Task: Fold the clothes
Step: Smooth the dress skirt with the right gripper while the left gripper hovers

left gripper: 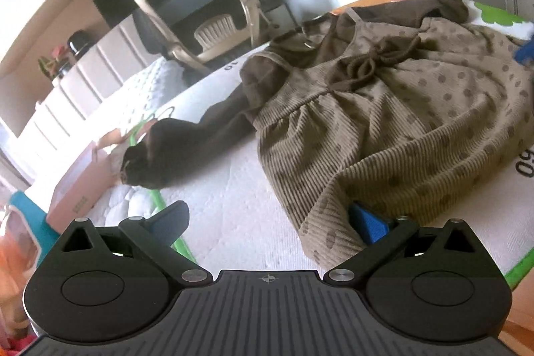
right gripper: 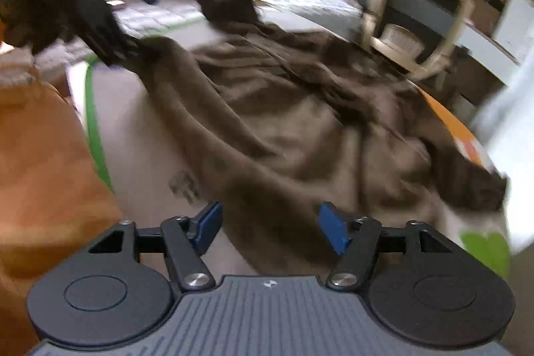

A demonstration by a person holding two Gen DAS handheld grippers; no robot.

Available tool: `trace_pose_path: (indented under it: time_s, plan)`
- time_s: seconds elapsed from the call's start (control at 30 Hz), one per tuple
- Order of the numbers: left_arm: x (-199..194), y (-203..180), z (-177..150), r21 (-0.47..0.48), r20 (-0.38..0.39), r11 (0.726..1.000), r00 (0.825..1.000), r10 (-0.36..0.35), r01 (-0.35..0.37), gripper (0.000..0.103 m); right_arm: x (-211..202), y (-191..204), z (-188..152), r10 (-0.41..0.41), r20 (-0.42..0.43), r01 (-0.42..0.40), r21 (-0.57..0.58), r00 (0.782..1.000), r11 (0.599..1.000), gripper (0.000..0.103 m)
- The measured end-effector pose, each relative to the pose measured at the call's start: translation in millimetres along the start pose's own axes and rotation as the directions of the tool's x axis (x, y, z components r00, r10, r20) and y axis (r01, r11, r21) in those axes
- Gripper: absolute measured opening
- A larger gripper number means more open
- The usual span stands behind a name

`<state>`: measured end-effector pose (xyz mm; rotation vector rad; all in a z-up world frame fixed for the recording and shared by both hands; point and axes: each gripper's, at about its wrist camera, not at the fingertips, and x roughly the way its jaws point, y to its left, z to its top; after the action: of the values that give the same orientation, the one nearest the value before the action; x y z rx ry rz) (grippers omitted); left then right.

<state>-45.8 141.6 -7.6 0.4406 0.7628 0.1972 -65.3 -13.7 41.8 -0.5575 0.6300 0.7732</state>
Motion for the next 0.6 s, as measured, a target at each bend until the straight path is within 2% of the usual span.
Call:
trace_pose_path:
  time_s: [0.07, 0.13, 0.23, 0.3, 0.4, 0.5, 0.6]
  plan:
    - [-2, -3, -5, 0.012, 0.000, 0.999, 0.999, -0.032, 0.032, 0.103, -7, -13, -19, -0.079, -0.023, 0.080, 0.055, 0.997, 0.995, 0.070]
    - [-5, -4, -13, 0.008, -0.003, 0.993, 0.993, -0.114, 0.114, 0.103, -16, -28, -36, -0.161, -0.051, 0.166, 0.107, 0.986, 0.980, 0.073]
    - [-8, -11, -29, -0.010, -0.025, 0.966, 0.965, -0.260, 0.260, 0.103, -30, -44, -58, -0.246, -0.092, 0.257, 0.141, 0.965, 0.956, 0.078]
    - [-8, -18, -38, 0.010, -0.044, 0.959, 0.958, -0.282, 0.283, 0.103, -34, -50, -69, -0.281, -0.107, 0.294, 0.142, 0.954, 0.945, 0.079]
    - [-4, -15, -40, -0.027, -0.052, 0.964, 0.963, -0.265, 0.264, 0.103, -32, -52, -72, -0.321, -0.090, 0.331, 0.132, 0.943, 0.935, 0.079]
    - [0, -4, -38, -0.059, -0.063, 0.988, 0.987, -0.146, 0.143, 0.103, -33, -54, -65, -0.342, -0.048, 0.345, 0.140, 0.939, 0.928, 0.079]
    - [-6, 16, -34, -0.093, -0.051, 0.995, 0.998, -0.049, 0.044, 0.103, -47, -68, -58, -0.396, -0.014, 0.392, 0.179, 0.918, 0.903, 0.078]
